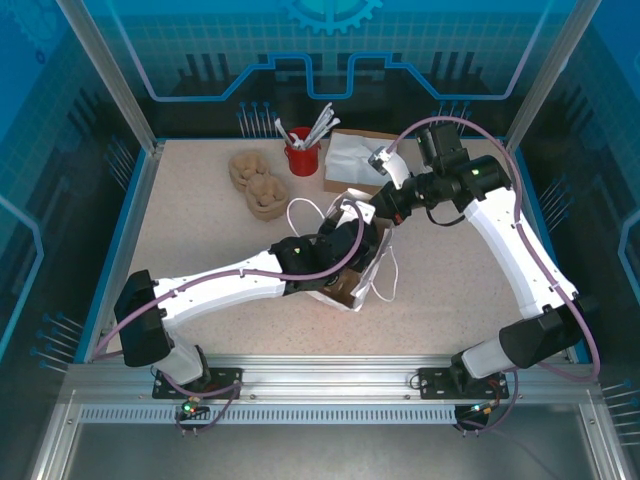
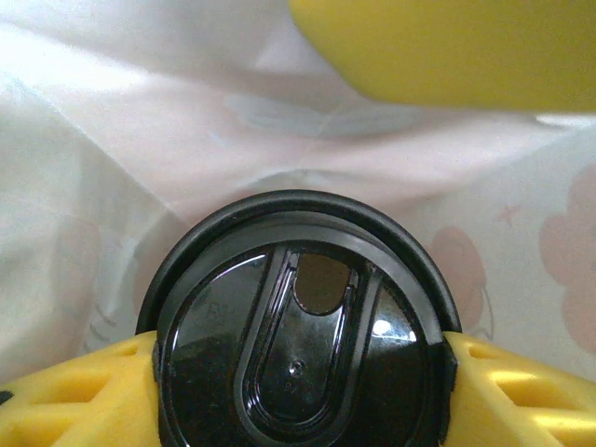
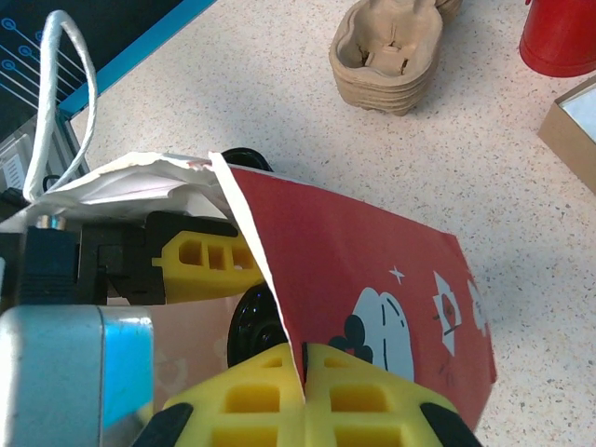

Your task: Pack the takeout coffee

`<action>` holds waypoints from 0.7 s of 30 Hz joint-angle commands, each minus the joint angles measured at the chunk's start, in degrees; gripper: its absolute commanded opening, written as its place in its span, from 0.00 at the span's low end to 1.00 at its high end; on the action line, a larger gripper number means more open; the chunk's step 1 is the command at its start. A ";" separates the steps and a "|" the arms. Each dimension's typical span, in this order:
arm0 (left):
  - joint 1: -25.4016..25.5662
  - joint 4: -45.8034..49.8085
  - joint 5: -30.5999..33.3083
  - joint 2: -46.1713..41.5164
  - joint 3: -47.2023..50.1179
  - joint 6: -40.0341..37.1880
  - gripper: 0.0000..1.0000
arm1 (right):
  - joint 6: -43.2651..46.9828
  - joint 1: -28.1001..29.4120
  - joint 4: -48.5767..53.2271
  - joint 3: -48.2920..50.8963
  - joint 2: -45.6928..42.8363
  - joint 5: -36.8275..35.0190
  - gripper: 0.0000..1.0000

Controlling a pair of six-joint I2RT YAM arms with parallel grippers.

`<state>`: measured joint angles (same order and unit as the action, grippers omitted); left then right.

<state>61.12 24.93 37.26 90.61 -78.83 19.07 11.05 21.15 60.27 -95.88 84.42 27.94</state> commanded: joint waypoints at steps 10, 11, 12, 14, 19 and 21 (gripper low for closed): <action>0.31 -1.48 3.34 1.97 1.38 0.40 0.58 | 1.54 0.91 0.46 0.34 -0.74 2.98 0.00; 0.31 -1.28 3.43 2.19 1.37 0.59 0.58 | 1.60 0.91 0.53 0.33 -0.69 3.16 0.00; 0.31 -1.13 3.69 2.41 1.20 0.67 0.58 | 1.73 0.91 0.55 0.32 -0.83 3.25 0.00; 0.32 -0.98 4.03 2.89 1.04 0.56 0.58 | 1.86 0.91 0.64 0.51 -1.00 3.56 0.00; 0.31 -1.73 4.32 4.12 1.08 -0.15 0.58 | 2.31 0.91 0.55 1.87 -1.83 3.87 0.00; 0.31 -1.84 4.49 4.53 1.22 -0.17 0.58 | 2.46 0.91 0.56 2.04 -1.98 4.12 0.00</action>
<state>61.58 23.83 40.91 92.88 -78.56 19.40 11.90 20.93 59.88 -94.19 84.42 26.70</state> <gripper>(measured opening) 0.644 0.066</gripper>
